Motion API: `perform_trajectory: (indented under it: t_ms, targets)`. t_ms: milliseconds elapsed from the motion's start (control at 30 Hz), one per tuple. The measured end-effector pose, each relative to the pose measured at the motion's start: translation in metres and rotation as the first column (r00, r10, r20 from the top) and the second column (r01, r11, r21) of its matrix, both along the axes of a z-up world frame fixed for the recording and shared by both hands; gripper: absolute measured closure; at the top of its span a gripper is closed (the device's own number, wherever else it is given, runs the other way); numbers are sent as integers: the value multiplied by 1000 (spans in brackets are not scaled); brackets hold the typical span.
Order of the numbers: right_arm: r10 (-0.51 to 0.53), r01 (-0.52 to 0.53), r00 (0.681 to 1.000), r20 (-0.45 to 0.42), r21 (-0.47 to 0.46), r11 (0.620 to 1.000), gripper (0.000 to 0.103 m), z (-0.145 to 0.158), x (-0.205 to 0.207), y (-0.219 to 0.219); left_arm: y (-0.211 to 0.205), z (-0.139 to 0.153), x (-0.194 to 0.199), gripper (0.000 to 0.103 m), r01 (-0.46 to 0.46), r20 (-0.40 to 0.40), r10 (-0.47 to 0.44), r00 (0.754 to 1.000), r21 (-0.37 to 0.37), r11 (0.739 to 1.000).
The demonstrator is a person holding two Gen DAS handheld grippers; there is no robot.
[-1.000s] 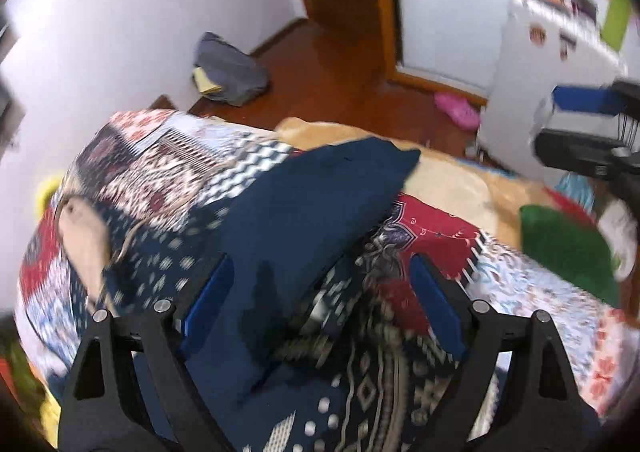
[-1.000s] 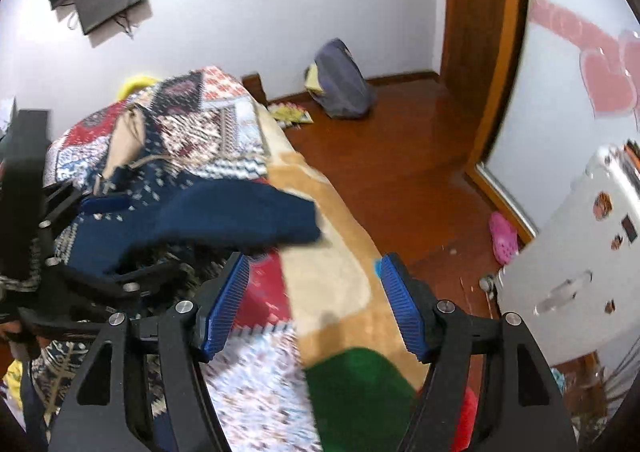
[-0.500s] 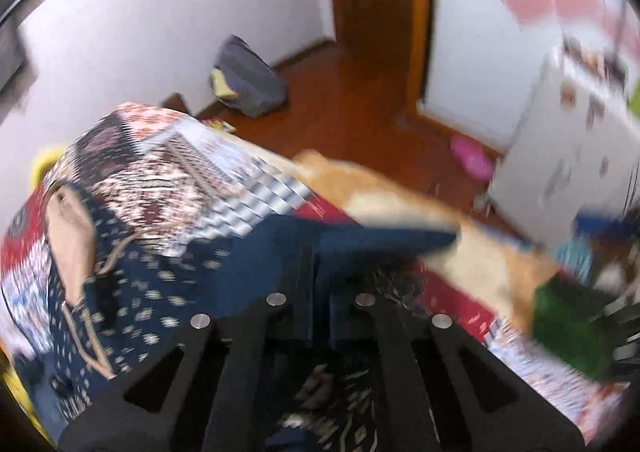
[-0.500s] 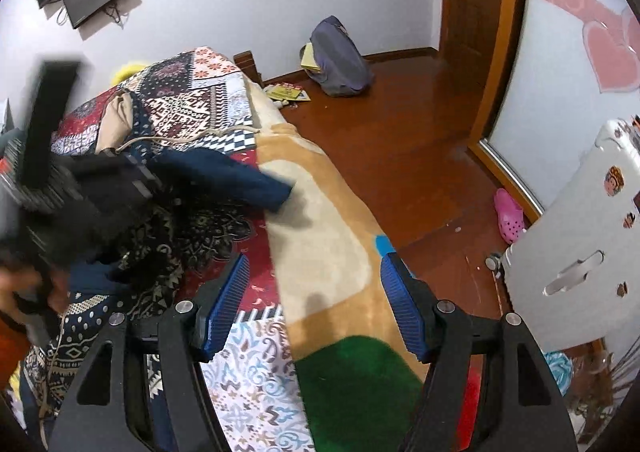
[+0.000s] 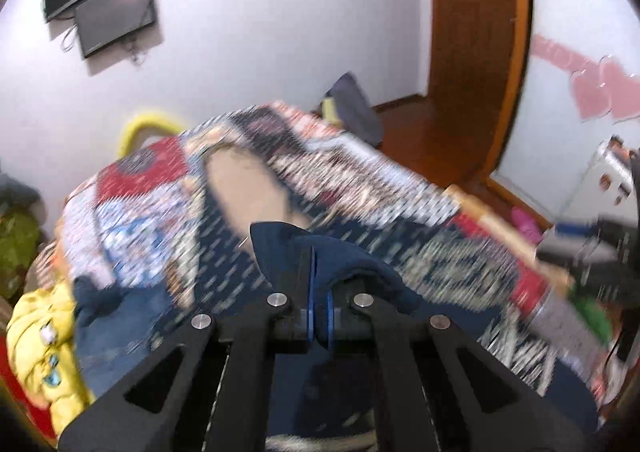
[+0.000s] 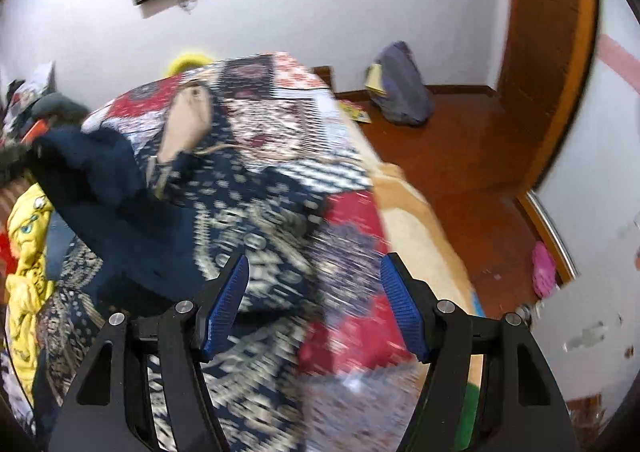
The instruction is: Fold large clothes
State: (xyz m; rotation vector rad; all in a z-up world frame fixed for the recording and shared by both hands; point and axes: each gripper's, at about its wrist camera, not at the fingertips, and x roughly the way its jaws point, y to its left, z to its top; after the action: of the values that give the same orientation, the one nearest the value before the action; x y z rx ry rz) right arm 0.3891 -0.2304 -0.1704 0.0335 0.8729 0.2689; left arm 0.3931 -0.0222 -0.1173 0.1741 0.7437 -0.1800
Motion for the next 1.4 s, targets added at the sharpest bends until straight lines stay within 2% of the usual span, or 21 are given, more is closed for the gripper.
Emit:
perform_trajectory:
  t_ms: [100,267,367,400,433,467,533,600,667,767,833,1000,1067,1100,1133,1200,1267,1333,1400]
  targets:
    - [58,-58,997,-43,-7,998,38,-12,13,27,26,-34,-10,99,-24,-95,24,995,0,1000]
    - [78,-99,982,-171,-117,988,38,-57,31,59,48,-103,-23,99,-67,-233,80,969,65,996]
    - [73,-111,974,-214,-167,980,38,-78,31,64,56,-134,-38,94,-65,-289,89,953,93,994]
    - [74,-114,972,-221,-174,978,38,-80,31,64,55,-141,-41,87,-62,-296,94,951,116,991]
    - [76,-119,971,-228,-180,976,38,-84,30,64,57,-148,-42,78,-60,-298,99,949,137,989]
    - [79,-124,969,-232,-188,974,38,-87,29,63,55,-153,-44,73,-64,-278,111,954,172,983]
    - [81,-127,970,-229,-192,973,38,-86,27,63,49,-155,-45,43,-85,-213,148,966,278,957]
    - [79,-124,969,-232,-185,975,38,-86,28,62,38,-153,-43,34,-91,-147,155,977,372,924]
    - [77,-123,968,-238,-185,975,38,-87,29,61,29,-153,-39,34,-68,-119,127,985,403,913]
    - [76,-123,967,-241,-186,975,38,-89,29,60,12,-152,-31,34,-24,-117,76,990,392,920]
    - [74,-120,968,-241,-183,976,38,-89,31,61,-1,-153,-24,34,1,-111,48,993,408,913]
    - [78,-123,968,-239,-179,976,38,-90,30,62,-27,-158,-10,36,9,-85,32,996,441,897]
    - [81,-127,968,-238,-183,975,38,-91,30,62,-27,-153,-2,54,7,-83,29,996,402,916]
    - [82,-128,968,-237,-185,974,38,-91,29,62,-25,-150,4,73,6,-100,32,994,363,932]
    - [82,-129,968,-237,-186,974,38,-91,29,62,-22,-147,8,87,0,-114,40,993,333,943]
    - [82,-128,968,-237,-188,974,38,-91,28,63,-12,-135,14,90,-39,-123,70,990,242,970]
    - [83,-131,967,-239,-192,973,38,-92,28,64,9,-116,18,92,-86,-130,98,987,98,991]
    - [86,-137,967,-242,-202,970,38,-93,28,65,35,-99,16,92,-114,-153,102,983,-70,991]
    - [86,-141,965,-248,-210,967,38,-93,29,67,62,-86,11,92,-145,-163,115,980,-187,971]
